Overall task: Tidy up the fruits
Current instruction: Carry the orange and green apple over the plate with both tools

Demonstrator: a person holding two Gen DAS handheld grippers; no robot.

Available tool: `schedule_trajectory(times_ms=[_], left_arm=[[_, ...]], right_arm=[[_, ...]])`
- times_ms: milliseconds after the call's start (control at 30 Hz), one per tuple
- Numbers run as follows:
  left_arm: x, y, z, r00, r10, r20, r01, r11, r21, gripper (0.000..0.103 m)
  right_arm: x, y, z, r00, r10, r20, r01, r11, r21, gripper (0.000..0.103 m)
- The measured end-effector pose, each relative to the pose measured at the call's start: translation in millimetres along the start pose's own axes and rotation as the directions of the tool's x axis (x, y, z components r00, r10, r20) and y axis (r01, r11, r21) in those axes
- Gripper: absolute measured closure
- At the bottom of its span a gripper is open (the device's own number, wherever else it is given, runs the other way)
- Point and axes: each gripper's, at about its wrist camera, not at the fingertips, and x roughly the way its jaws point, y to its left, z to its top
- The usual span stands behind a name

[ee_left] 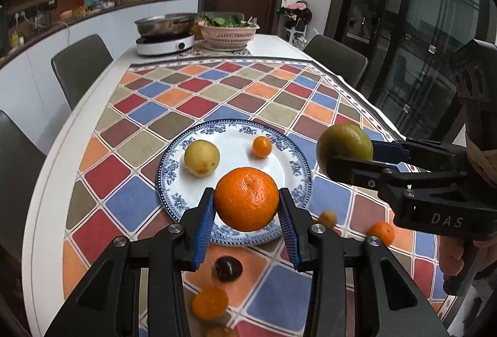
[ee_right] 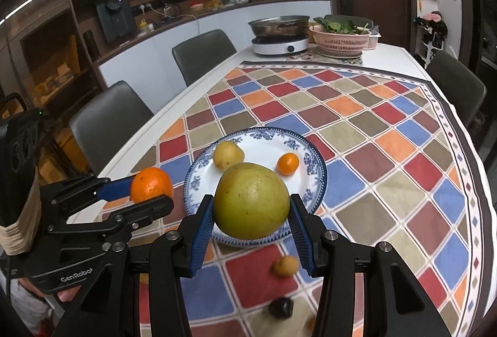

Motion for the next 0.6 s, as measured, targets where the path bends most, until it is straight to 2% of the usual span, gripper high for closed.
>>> schedule_trajectory(times_ms=[367,600], left_arm=[[54.0,21.2,15.3,0.994,-0.017,-0.105,0.014,0.999,-0.031,0.063],[85.1,33.3,16.5,0.984,-0.014,-0.177,0.004,0.998,-0.056,0.063]], right_arm=[[52.5,-14.2,17.4,0.995,-0.015,-0.097,0.014,1.000,-0.013,0.055],[92.7,-23.6,20.1,0.983,-0.008,-0.185,0.010,1.000,0.008,0.055]])
